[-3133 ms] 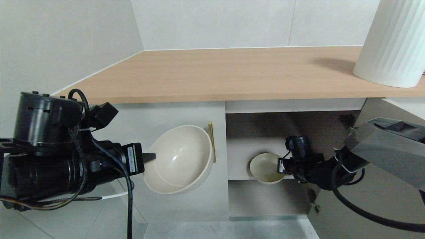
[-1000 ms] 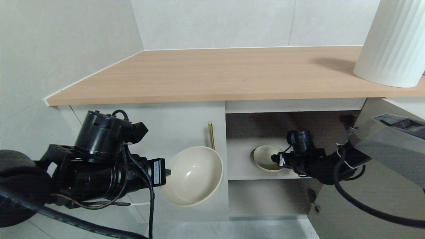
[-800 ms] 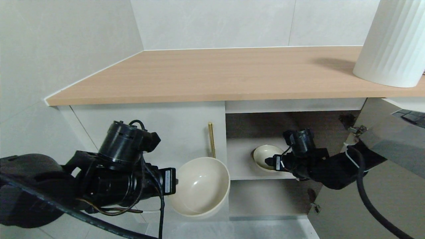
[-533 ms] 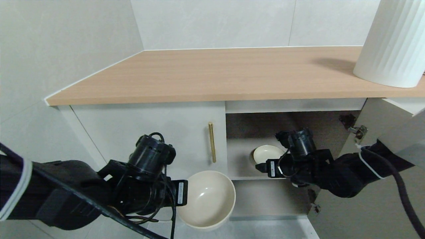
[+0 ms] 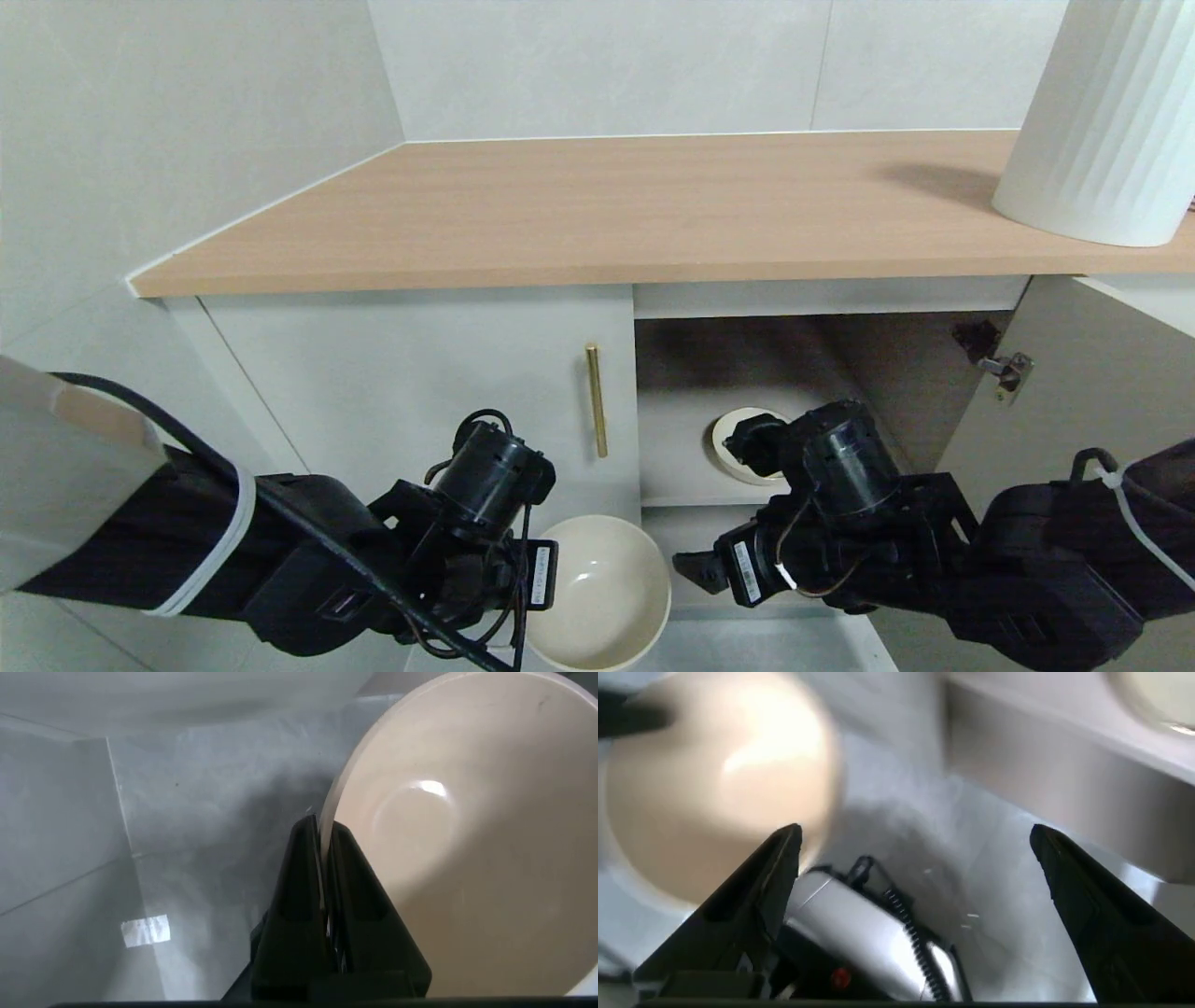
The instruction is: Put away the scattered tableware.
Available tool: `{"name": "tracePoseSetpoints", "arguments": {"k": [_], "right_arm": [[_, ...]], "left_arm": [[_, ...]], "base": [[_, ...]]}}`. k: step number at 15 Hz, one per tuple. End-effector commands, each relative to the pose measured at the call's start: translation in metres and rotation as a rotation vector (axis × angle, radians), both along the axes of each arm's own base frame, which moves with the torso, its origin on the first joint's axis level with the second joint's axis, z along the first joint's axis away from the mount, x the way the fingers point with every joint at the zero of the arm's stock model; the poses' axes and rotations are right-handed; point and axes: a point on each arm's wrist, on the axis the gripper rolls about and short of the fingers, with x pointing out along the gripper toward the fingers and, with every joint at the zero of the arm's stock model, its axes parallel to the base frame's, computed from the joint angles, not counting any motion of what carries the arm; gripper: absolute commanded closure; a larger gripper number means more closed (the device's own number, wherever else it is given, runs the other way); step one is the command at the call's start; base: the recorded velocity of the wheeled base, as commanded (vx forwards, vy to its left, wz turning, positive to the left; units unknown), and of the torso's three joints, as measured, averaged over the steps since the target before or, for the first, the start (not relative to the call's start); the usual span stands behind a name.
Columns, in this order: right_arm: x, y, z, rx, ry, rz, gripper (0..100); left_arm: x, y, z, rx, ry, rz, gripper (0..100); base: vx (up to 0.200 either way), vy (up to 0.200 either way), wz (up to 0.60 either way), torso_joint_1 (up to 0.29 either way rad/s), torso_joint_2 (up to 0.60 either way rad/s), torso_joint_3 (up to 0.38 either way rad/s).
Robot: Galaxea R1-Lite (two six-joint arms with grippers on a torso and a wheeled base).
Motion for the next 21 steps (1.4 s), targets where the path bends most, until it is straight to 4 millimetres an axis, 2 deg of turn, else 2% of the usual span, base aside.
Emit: {"name": "tracePoseSetpoints", "arguments": {"k": [1, 4, 8, 15, 16, 21], "right_arm": [[-0.007, 0.002, 0.003, 0.003, -0.004, 0.019, 0], [-0.008, 0.006, -0.004, -0.01, 0.008, 0.031, 0], [0.0, 0.014, -0.017, -0.031, 0.025, 0.017, 0], [0.008, 0.014, -0.022, -0.036, 0.032, -0.003, 0], [0.008, 0.014, -0.022, -0.036, 0.032, -0.003, 100], [0.009, 0.015, -0.022, -0.032, 0.028, -0.006, 100]], "left_arm": [[0.0, -0.001, 0.002, -0.004, -0.007, 0.001, 100], [-0.005, -0.003, 0.013, -0.031, -0.044, -0.015, 100], [-0.012, -0.008, 0.014, -0.034, -0.044, -0.044, 100], [-0.019, -0.01, 0.017, -0.035, -0.05, -0.07, 100], [-0.019, -0.01, 0.017, -0.035, -0.05, -0.07, 100], [-0.019, -0.01, 0.017, -0.034, -0.049, -0.07, 100]], "base": [[0.0, 0.0, 0.0, 0.0, 0.0, 0.0], [0.0, 0.0, 0.0, 0.0, 0.0, 0.0], [0.0, 0.0, 0.0, 0.0, 0.0, 0.0], [0.0, 0.0, 0.0, 0.0, 0.0, 0.0], [0.0, 0.0, 0.0, 0.0, 0.0, 0.0], [0.0, 0.0, 0.0, 0.0, 0.0, 0.0]]}}
